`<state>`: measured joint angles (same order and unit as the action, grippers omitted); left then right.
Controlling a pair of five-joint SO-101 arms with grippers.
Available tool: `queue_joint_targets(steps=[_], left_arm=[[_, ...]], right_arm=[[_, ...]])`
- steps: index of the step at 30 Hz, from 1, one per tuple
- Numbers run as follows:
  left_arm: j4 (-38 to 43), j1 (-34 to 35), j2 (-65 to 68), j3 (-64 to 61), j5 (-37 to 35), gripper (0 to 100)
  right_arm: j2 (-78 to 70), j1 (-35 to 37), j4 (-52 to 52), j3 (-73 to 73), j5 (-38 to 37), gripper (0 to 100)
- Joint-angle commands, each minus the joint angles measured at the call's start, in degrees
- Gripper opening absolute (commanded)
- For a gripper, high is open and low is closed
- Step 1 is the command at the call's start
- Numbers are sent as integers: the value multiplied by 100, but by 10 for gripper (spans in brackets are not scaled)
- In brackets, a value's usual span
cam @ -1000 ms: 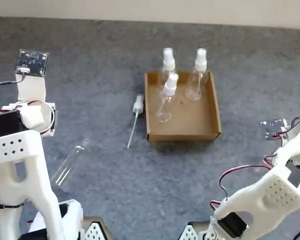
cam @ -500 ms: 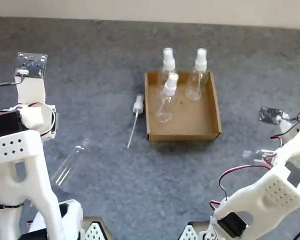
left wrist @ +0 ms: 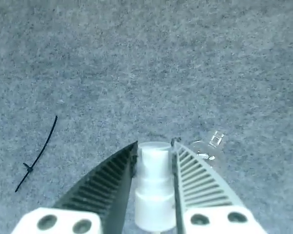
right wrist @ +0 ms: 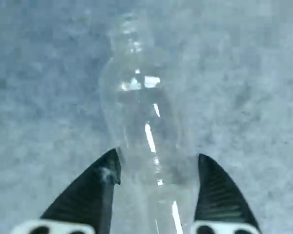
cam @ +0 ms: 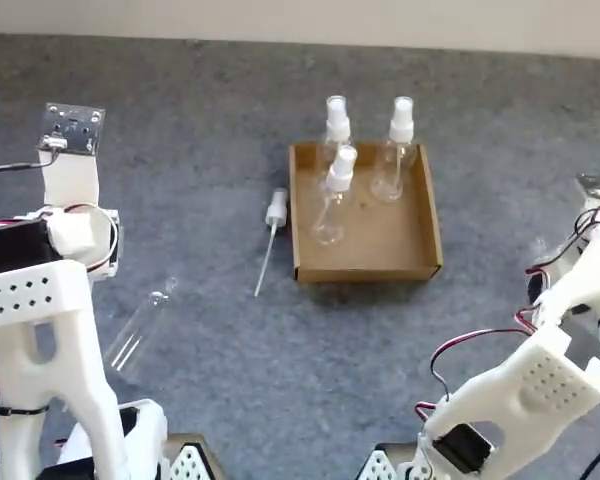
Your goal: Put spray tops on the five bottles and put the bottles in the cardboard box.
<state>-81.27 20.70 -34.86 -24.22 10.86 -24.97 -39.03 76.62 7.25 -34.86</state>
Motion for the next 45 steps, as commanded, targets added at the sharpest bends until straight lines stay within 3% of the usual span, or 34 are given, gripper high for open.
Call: queue_joint_targets(steps=[1,7,19,31,45], left_arm=[[-35,-145,-127,66,-62,49],[-35,-145,-127,40,-53,49],[-9,-145,-127,40,-44,49],[-26,-136,-127,40,-44,49],[-44,-136,-127,40,-44,49]], right_arm=[[84,154,-75,40,220,172],[101,462,488,303,193,297],[84,1147,470,1736,185,296],[75,1174,303,769,114,296],[-567,1033,-136,681,-53,296]])
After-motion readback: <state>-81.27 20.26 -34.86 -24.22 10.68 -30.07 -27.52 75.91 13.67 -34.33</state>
